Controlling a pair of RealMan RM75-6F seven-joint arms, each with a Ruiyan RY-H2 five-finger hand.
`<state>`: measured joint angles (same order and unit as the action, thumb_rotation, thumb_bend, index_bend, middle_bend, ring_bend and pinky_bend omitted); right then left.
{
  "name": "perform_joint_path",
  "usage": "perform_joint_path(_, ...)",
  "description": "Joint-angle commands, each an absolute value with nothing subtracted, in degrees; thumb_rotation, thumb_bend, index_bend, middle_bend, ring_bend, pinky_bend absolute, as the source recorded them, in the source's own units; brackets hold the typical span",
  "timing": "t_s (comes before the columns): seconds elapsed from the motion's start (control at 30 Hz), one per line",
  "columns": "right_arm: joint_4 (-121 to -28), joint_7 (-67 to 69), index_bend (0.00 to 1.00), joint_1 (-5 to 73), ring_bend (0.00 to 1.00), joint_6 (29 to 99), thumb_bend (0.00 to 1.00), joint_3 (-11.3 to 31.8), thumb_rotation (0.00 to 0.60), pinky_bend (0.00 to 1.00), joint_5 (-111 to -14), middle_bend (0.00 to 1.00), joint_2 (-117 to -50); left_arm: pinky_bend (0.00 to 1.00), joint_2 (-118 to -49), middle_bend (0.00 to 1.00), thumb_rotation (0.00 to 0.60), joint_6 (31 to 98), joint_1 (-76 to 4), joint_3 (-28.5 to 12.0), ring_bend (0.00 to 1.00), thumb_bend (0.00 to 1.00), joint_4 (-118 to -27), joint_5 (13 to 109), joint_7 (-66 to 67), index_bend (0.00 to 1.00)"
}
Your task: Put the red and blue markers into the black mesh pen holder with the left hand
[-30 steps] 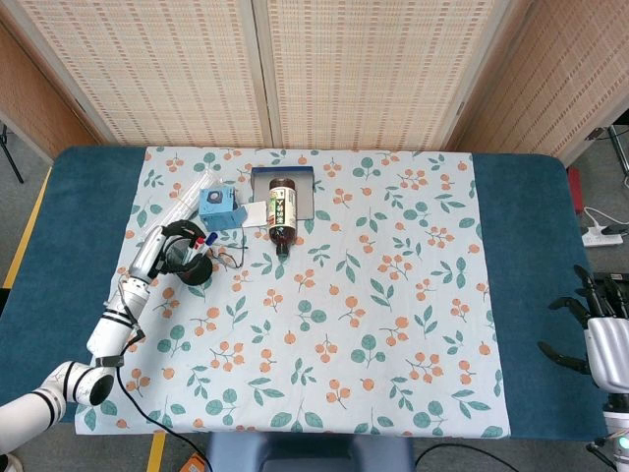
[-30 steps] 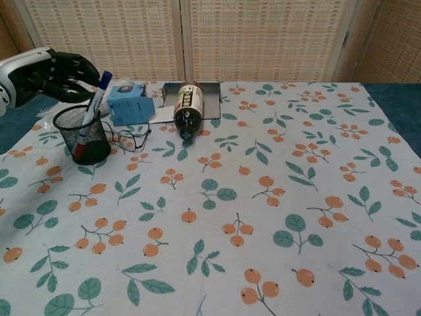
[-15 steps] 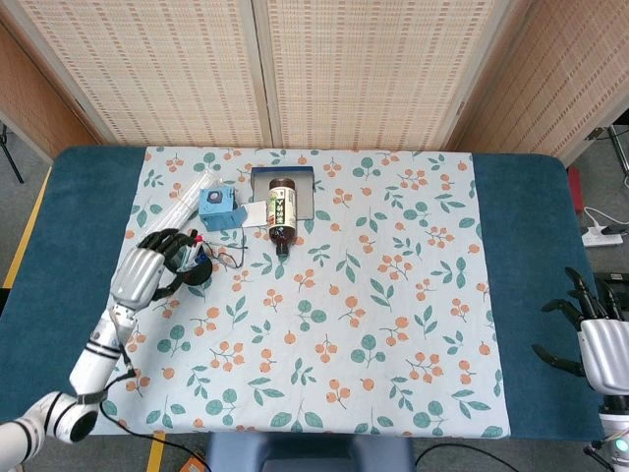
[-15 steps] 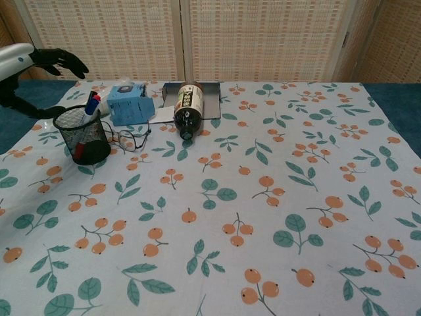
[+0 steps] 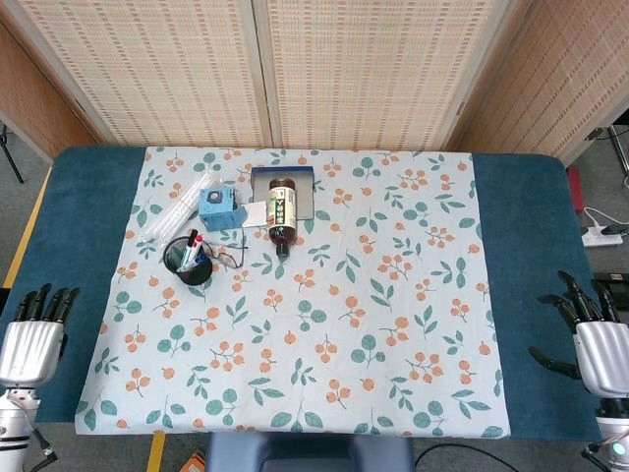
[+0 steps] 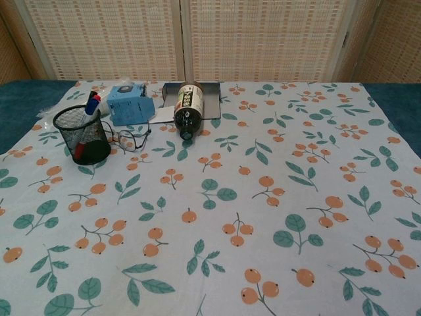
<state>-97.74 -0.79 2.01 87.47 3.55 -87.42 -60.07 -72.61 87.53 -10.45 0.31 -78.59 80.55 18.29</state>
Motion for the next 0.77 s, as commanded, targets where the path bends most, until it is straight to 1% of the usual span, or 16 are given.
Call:
perform_joint_path(0.03,-97.81,-1.0,0.26,2.12,0.22,87.2,0.0,3.51,0.6,0.05,-87.35,0.06,-60.07,0.16,-71.52,0.16,0.6,85.74,-8.91,0.74,0.07,0.31,-76.86,78.9,16.07,0.13)
perform_joint_path(0.3,-97.92,-1.39,0.26,2.24,0.22,86.92,0.0,3.48,0.6,0.05,-87.18,0.06,-60.15,0.15,-70.36,0.14,0.6,82.73,-9.15,0.11,0.06,0.31,-78.23,78.16,16.7,0.13)
perform_joint_path(0.57,-98.18,-2.16,0.27,2.39,0.22,86.83,0.0,3.35,0.6,0.05,-87.54,0.06,-60.34,0.15,-70.16,0.14,0.6,82.58,-8.71,-0.74,0.06,0.31,-78.0,78.12,16.44,0.13)
perform_joint_path(0.77,-98.07,-2.47,0.27,2.57,0.22,86.47,0.0,3.33,0.6,0.05,-87.39,0.06,-60.6,0.15,-70.13,0.13,0.6,81.17,-8.72,-0.99,0.06,0.31,-77.94,77.76,16.37,0.14)
